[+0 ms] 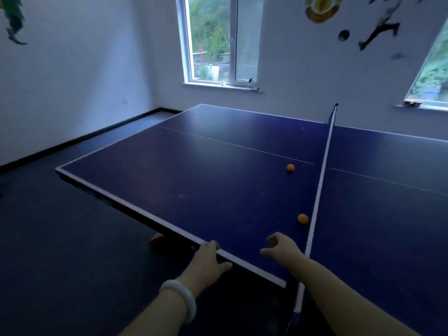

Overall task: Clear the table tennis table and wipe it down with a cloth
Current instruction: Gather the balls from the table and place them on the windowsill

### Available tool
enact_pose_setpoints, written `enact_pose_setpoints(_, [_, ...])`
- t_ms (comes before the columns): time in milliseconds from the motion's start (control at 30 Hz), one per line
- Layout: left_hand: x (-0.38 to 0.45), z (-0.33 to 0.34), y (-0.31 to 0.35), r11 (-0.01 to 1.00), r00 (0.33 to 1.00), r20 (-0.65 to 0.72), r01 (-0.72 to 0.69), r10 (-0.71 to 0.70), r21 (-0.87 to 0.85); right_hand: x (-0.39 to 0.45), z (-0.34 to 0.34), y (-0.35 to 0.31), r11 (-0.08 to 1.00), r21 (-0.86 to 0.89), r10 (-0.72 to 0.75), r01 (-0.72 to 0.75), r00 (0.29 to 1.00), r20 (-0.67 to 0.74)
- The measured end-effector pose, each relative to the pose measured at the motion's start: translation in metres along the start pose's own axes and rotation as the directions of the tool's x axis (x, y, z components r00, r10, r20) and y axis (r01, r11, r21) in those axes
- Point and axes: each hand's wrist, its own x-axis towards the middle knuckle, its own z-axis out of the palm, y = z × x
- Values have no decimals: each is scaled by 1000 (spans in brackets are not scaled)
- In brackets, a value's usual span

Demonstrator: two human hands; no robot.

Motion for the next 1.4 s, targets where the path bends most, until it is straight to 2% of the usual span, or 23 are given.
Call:
enact_pose_setpoints(267, [132, -15, 39, 993, 981, 176, -92, 76, 81, 93, -41, 14, 962, 186, 220, -199, 970, -103])
enact_pose_setpoints(500, [242, 6, 86, 951, 918, 359, -248, 170, 183, 129, -56, 41, 914, 228, 395, -336, 866, -308])
enact_pose_setpoints(667, [313, 33, 120, 866, 843, 447, -438, 301, 242, 153, -57, 46, 888, 283, 454, -363, 792, -409])
enact_pose_setpoints(833, [377, 56, 127, 723, 789, 475, -581, 389, 373, 189, -54, 53, 874, 282, 485, -395, 749, -451])
enact_pose_setpoints(967, [424, 67, 117, 593, 737, 554, -659, 387, 462, 216, -46, 59, 851, 260, 524, -456, 707, -475])
enact_pose_setpoints(1133, [468, 72, 102, 601, 733, 625, -635, 268, 486, 240, -33, 69, 836, 125, 511, -535, 674, -533])
enact_pose_setpoints(1233, [482, 75, 87, 591, 716, 659, -642, 233, 489, 253, -28, 74, 847, 138, 503, -514, 687, -524])
enact_pose_setpoints(1400, [485, 80, 78, 602, 710, 652, -650, 265, 463, 295, -32, 67, 869, 353, 491, -346, 684, -539])
